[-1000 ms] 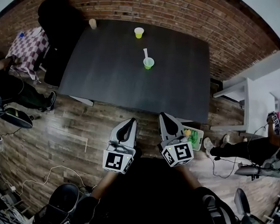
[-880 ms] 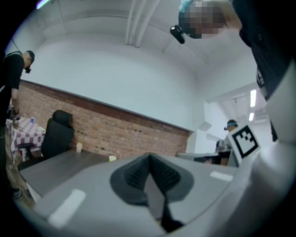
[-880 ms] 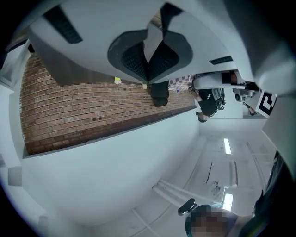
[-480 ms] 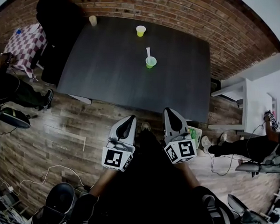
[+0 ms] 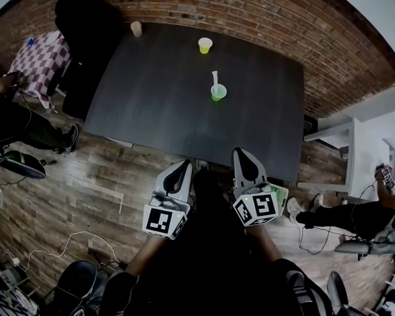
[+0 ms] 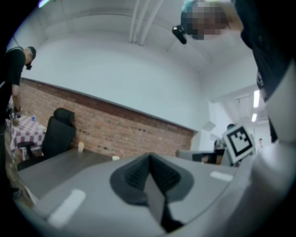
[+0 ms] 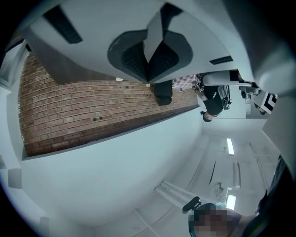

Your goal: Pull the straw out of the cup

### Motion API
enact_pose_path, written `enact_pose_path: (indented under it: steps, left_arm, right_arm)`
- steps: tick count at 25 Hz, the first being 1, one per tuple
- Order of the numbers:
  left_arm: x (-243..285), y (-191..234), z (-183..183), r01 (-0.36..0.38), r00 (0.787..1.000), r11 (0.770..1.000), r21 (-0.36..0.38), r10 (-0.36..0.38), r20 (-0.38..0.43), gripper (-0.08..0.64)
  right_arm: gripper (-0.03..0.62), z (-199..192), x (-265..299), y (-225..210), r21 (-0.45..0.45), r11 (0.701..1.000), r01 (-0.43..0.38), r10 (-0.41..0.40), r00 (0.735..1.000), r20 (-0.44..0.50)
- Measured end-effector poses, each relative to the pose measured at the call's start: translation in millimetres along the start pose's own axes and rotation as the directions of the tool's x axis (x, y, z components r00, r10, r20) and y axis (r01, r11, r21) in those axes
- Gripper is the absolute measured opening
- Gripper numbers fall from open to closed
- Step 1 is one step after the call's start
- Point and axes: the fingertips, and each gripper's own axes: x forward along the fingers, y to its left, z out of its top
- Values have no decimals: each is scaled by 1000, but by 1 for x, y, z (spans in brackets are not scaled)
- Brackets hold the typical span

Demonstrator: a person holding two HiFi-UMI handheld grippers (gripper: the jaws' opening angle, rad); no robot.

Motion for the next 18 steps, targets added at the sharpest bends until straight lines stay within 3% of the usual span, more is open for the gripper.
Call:
enact_pose_path:
  steps: [10, 18]
  left_arm:
    - [65, 32, 17, -4, 1000, 1000, 8, 4, 9, 4]
    - [109, 41, 4, 19, 999, 1000, -4, -19, -36, 3]
  right_arm:
    - [5, 12, 59, -32, -13, 1000, -15, 15, 1000, -10]
    - [5, 14, 91, -63, -17, 1000, 7, -7, 999, -34]
